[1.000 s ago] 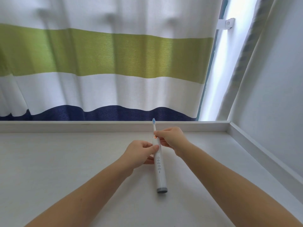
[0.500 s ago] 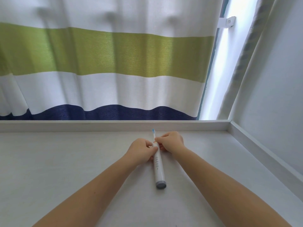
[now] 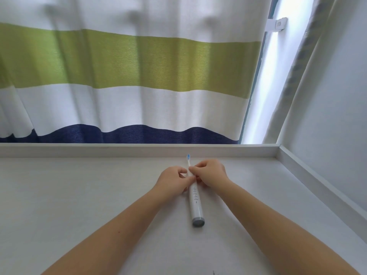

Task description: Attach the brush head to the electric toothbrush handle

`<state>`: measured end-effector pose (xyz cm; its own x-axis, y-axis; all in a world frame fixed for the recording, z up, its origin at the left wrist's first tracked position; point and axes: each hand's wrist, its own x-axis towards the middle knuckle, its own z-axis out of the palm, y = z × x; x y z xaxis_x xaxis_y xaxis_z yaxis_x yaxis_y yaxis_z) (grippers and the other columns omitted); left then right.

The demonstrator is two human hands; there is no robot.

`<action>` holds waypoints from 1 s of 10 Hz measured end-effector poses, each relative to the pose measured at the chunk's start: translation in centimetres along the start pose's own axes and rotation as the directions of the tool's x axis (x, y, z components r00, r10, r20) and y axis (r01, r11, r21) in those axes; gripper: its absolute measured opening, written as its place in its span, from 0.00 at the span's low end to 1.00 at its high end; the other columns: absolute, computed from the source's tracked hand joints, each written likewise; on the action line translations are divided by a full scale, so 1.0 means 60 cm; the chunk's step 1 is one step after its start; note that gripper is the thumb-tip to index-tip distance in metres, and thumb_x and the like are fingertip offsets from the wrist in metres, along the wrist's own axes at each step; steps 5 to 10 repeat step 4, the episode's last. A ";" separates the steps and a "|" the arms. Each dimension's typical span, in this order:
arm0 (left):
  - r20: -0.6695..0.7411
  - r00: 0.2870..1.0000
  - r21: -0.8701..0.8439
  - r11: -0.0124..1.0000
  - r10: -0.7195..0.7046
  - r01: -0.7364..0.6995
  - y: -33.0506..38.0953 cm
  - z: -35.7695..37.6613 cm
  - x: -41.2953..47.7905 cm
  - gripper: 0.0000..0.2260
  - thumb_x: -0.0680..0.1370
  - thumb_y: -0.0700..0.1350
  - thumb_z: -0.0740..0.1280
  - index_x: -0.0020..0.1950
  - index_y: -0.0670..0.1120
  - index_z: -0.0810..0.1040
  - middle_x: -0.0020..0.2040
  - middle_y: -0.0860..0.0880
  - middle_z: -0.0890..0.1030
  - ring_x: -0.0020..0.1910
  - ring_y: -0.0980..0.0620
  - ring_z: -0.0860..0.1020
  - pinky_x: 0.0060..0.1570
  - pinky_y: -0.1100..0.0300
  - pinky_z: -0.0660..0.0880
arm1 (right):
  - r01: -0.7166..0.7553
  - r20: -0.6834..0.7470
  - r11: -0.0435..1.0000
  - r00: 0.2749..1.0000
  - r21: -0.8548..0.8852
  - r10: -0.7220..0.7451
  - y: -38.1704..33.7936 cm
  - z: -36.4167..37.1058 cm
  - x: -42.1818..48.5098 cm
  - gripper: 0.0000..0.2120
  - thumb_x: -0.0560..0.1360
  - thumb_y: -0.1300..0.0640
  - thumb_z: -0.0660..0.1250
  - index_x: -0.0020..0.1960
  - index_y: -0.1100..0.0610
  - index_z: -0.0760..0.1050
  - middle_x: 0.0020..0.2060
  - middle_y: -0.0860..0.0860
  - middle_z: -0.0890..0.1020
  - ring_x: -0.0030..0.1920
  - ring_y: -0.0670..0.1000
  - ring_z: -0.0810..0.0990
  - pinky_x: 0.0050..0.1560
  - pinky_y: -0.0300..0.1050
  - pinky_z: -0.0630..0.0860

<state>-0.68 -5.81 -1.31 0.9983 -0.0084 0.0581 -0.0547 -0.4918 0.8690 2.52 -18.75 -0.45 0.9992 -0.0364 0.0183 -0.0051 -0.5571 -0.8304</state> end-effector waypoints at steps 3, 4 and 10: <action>-0.006 0.999 -0.020 0.999 -0.031 0.031 0.002 -0.019 -0.006 0.19 0.74 0.52 0.68 0.61 0.44 0.73 0.39 0.52 0.78 0.34 0.54 0.80 0.40 0.59 0.77 | 0.004 0.011 0.996 1.000 0.086 -0.004 0.006 -0.008 -0.001 0.08 0.69 0.50 0.71 0.33 0.52 0.79 0.28 0.50 0.82 0.27 0.45 0.79 0.32 0.37 0.77; -0.008 0.999 -0.056 0.997 -0.046 0.045 0.006 -0.035 -0.002 0.16 0.75 0.51 0.67 0.60 0.45 0.74 0.43 0.50 0.78 0.37 0.52 0.80 0.48 0.54 0.79 | 0.010 0.032 0.992 0.999 0.126 -0.015 -0.001 -0.020 -0.003 0.08 0.71 0.51 0.70 0.36 0.54 0.78 0.31 0.50 0.82 0.29 0.45 0.79 0.27 0.35 0.74; -0.008 0.999 -0.056 0.997 -0.046 0.045 0.006 -0.035 -0.002 0.16 0.75 0.51 0.67 0.60 0.45 0.74 0.43 0.50 0.78 0.37 0.52 0.80 0.48 0.54 0.79 | 0.010 0.032 0.992 0.999 0.126 -0.015 -0.001 -0.020 -0.003 0.08 0.71 0.51 0.70 0.36 0.54 0.78 0.31 0.50 0.82 0.29 0.45 0.79 0.27 0.35 0.74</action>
